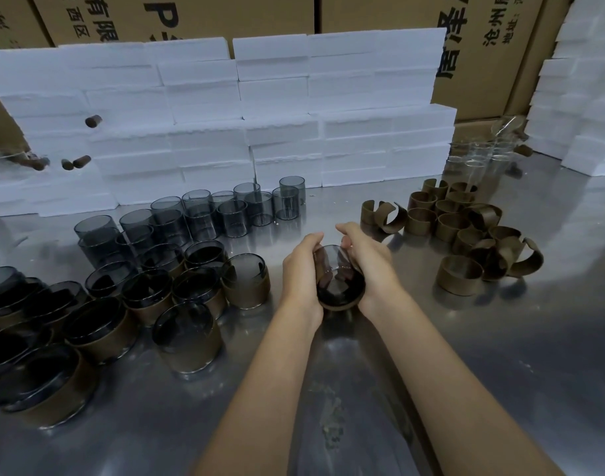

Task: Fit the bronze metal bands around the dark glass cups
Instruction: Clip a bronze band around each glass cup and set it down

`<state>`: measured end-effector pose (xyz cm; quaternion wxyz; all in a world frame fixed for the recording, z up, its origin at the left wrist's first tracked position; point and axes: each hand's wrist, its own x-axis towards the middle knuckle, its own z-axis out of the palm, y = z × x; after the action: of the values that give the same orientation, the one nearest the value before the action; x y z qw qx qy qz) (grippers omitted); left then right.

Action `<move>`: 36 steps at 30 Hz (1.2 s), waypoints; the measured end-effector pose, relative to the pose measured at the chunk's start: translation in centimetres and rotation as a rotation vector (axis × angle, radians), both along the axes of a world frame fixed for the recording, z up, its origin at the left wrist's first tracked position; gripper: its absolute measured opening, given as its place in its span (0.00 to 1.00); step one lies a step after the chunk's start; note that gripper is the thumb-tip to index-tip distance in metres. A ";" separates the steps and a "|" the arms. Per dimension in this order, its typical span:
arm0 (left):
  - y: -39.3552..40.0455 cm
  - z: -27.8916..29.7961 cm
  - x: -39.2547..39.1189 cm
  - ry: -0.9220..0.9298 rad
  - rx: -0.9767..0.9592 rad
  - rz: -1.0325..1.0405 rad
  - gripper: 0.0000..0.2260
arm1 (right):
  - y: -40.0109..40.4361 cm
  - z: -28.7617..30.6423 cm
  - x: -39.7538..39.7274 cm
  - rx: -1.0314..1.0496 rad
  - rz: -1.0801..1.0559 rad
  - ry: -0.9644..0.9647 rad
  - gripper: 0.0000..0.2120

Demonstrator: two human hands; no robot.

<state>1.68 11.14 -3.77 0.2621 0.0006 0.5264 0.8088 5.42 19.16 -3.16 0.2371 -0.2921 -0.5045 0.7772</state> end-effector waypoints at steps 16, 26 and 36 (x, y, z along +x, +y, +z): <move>-0.5 0.1 -0.2 0.072 -0.004 -0.043 0.27 | -0.7 0.2 0.3 -0.052 0.010 0.016 0.11; -0.4 0.9 -0.1 0.259 -0.169 -0.261 0.17 | 0.6 1.0 0.9 0.099 -0.189 0.118 0.14; -0.3 1.0 0.0 0.072 0.218 -0.207 0.13 | 2.4 1.9 1.6 0.136 -0.165 0.218 0.12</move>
<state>1.65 10.85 -2.72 0.3233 0.1124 0.4416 0.8293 7.07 21.57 -1.30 0.3727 -0.2299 -0.5016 0.7461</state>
